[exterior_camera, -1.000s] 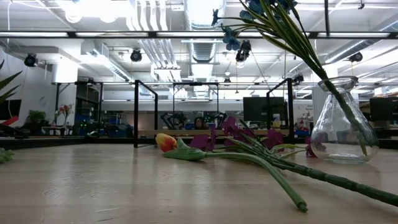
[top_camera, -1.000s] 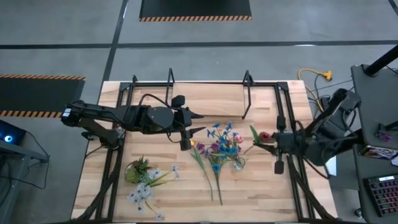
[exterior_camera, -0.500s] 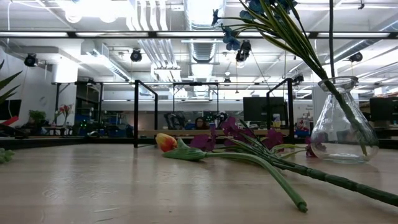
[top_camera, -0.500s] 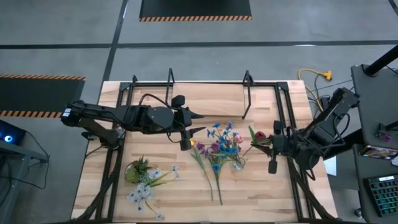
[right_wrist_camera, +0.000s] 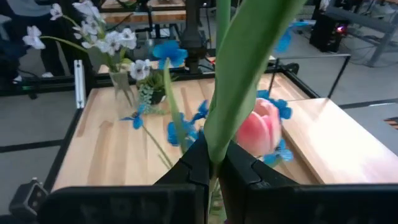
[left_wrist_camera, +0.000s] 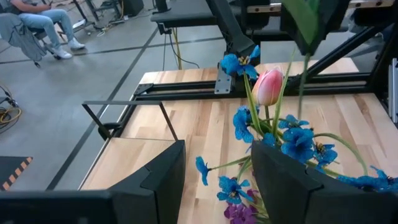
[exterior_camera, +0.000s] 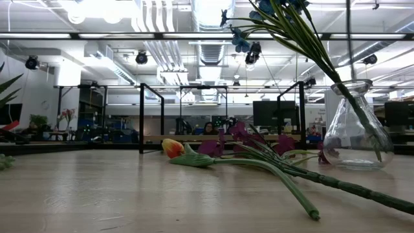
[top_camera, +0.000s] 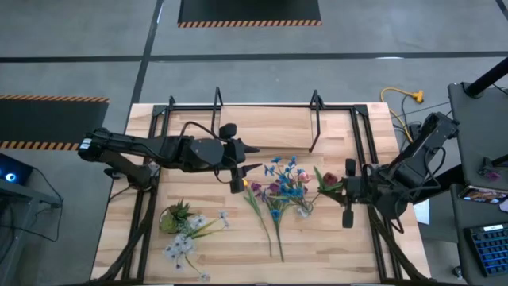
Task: Pick and place flowers into a vace then onto a shelf
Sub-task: Put the red flower into the right transparent vase
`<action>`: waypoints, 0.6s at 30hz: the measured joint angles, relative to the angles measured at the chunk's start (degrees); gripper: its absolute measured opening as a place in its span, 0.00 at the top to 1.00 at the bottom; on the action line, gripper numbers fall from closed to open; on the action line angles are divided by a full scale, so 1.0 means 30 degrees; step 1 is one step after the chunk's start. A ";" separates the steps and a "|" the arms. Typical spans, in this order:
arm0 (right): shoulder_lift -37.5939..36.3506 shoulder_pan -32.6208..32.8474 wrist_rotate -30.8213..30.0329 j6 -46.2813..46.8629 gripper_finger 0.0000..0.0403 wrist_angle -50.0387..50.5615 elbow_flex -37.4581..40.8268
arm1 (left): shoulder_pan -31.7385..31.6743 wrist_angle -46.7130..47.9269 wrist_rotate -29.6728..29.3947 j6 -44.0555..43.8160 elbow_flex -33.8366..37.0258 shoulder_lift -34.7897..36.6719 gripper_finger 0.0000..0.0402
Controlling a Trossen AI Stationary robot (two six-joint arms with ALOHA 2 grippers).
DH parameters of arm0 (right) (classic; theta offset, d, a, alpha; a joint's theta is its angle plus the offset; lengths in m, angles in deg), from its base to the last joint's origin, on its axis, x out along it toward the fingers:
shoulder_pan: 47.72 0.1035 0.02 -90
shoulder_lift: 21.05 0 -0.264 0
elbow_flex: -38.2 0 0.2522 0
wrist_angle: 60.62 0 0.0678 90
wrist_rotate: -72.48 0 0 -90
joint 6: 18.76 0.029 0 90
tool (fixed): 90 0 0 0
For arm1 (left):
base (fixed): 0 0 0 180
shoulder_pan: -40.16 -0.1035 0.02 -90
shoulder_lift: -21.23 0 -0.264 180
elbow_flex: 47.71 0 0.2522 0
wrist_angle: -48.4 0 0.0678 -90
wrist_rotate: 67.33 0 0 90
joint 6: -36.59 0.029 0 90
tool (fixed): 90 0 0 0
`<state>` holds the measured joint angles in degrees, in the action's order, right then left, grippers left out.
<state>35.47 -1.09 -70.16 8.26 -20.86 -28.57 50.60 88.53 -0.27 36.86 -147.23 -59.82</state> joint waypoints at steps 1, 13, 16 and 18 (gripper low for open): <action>0.0079 0.0000 0.0006 -0.0028 0.97 -0.0057 0.0000 | 0.0000 -0.0007 0.0000 0.0000 0.0032 0.0000 0.59; 0.0722 -0.0007 -0.0016 -0.0114 0.97 -0.0173 0.1146 | 0.0000 -0.0017 0.0000 -0.0073 0.0090 0.0036 0.59; 0.0695 -0.0007 -0.0027 -0.0065 0.97 -0.1609 0.2022 | -0.0007 -0.0015 -0.0022 -0.0073 0.0090 0.0036 0.59; 0.0695 -0.0007 -0.0023 -0.0081 0.97 -0.2314 0.2568 | 0.0000 -0.0015 -0.0029 -0.0073 0.0090 0.0036 0.59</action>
<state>37.55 -1.11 -70.23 8.01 -27.80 -20.87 50.60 88.49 -0.36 36.64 -146.96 -59.71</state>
